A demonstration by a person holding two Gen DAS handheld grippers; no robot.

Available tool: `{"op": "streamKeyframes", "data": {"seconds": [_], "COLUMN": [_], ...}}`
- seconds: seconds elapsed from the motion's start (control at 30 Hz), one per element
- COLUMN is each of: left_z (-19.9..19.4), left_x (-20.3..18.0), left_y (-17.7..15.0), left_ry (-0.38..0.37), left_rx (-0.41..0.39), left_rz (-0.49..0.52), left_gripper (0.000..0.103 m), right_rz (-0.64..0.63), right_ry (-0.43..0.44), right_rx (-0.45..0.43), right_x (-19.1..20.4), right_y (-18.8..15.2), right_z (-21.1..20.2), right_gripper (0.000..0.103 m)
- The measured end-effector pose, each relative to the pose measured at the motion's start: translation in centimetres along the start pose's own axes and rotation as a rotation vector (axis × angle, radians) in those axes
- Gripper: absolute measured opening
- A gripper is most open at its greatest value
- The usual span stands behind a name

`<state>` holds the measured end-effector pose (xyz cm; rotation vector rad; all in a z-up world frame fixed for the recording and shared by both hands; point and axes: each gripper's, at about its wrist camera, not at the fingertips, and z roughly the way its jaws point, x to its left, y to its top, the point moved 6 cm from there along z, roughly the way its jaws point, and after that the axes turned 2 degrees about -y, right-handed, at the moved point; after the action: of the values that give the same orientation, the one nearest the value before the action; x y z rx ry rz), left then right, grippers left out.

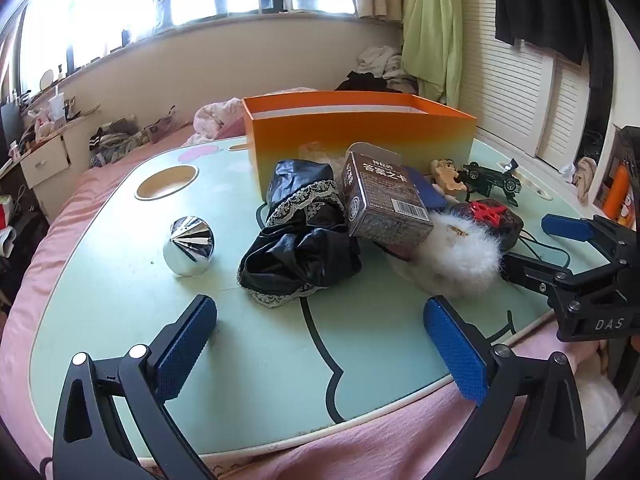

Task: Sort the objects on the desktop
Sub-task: 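Carry the brown card box out with the left gripper and set it down, then reach the right gripper into the box and grasp the tan fluffy pompom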

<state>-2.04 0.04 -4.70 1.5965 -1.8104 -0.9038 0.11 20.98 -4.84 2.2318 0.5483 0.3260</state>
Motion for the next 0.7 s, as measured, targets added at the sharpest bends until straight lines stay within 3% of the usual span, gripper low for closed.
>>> {"op": "streamKeyframes", "data": {"seconds": [0.07, 0.1, 0.13, 0.2, 0.23, 0.33, 0.43, 0.57, 0.7], "left_z": [0.0, 0.0, -0.1, -0.2, -0.3, -0.4, -0.4, -0.4, -0.5], "left_x": [0.0, 0.1, 0.1, 0.0, 0.0, 0.0, 0.0, 0.1, 0.0], "left_y": [0.0, 0.0, -0.1, -0.2, -0.2, -0.2, -0.2, -0.2, -0.2], "left_ry": [0.001, 0.000, -0.001, -0.002, -0.003, -0.005, -0.005, -0.006, -0.008], "left_rx": [-0.002, -0.002, -0.004, -0.006, -0.007, -0.009, -0.009, -0.009, -0.011], "left_rz": [0.001, 0.001, 0.001, 0.002, 0.001, 0.003, 0.003, 0.003, 0.004], "left_gripper": [0.103, 0.103, 0.103, 0.103, 0.103, 0.103, 0.103, 0.103, 0.103], "right_rz": [0.000, -0.005, -0.015, -0.032, -0.025, -0.014, -0.037, -0.066, 0.035], "right_ry": [0.011, 0.021, 0.037, 0.105, 0.122, 0.158, 0.121, 0.013, 0.055], "right_rx": [-0.007, -0.016, -0.029, -0.019, -0.021, -0.073, -0.102, 0.009, 0.174], "right_x": [0.0, 0.0, 0.2, 0.6, 0.5, -0.2, -1.1, -2.2, -3.2], "right_y": [-0.1, 0.0, 0.1, 0.5, 0.9, 4.4, 9.7, 16.7, 18.3], "right_z": [-0.2, -0.4, -0.8, -1.2, -1.4, -3.1, -4.1, 0.3, 6.3], "right_gripper": [0.101, 0.087, 0.059, 0.031, 0.027, 0.027, 0.029, 0.037, 0.037]}}
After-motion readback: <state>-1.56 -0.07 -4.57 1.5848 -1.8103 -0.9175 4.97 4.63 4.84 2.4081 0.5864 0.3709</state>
